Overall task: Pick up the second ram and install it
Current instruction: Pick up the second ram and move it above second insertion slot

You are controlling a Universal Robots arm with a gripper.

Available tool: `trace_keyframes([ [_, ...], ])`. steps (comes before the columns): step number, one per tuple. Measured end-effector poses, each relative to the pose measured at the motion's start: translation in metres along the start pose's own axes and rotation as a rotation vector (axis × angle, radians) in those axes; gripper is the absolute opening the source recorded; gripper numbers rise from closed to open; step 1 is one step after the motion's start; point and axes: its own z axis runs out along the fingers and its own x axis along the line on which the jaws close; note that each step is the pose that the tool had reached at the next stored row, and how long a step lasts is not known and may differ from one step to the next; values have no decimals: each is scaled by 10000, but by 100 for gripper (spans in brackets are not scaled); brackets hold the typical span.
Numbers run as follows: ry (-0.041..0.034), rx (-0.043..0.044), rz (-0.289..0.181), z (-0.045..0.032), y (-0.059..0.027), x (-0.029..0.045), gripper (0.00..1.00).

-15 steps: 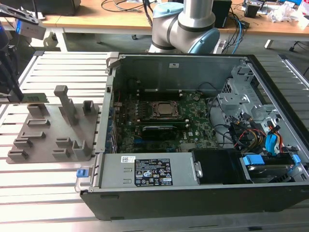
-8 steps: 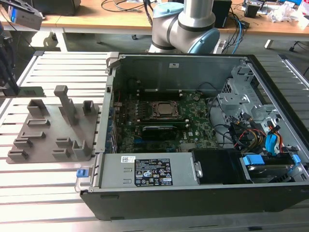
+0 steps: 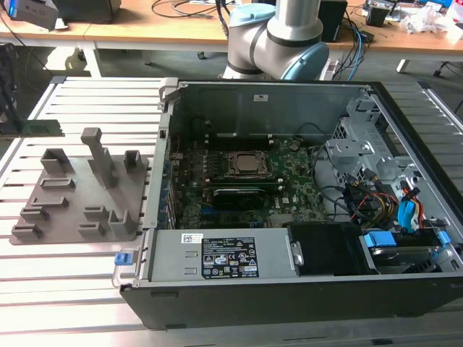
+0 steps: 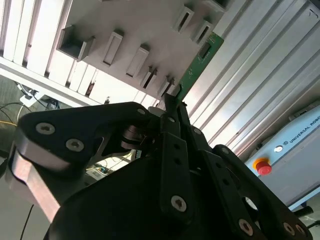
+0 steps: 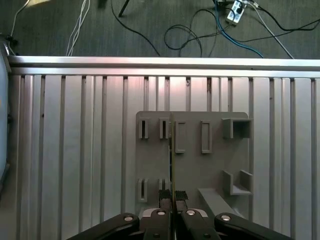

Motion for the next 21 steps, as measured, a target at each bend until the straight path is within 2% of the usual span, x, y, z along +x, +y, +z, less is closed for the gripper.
trace_keyframes([
  [4,22,0,1,-65,3,-3,14],
  [15,23,-1,1,-317,14,1,14],
  [21,23,0,1,-319,14,1,14],
])
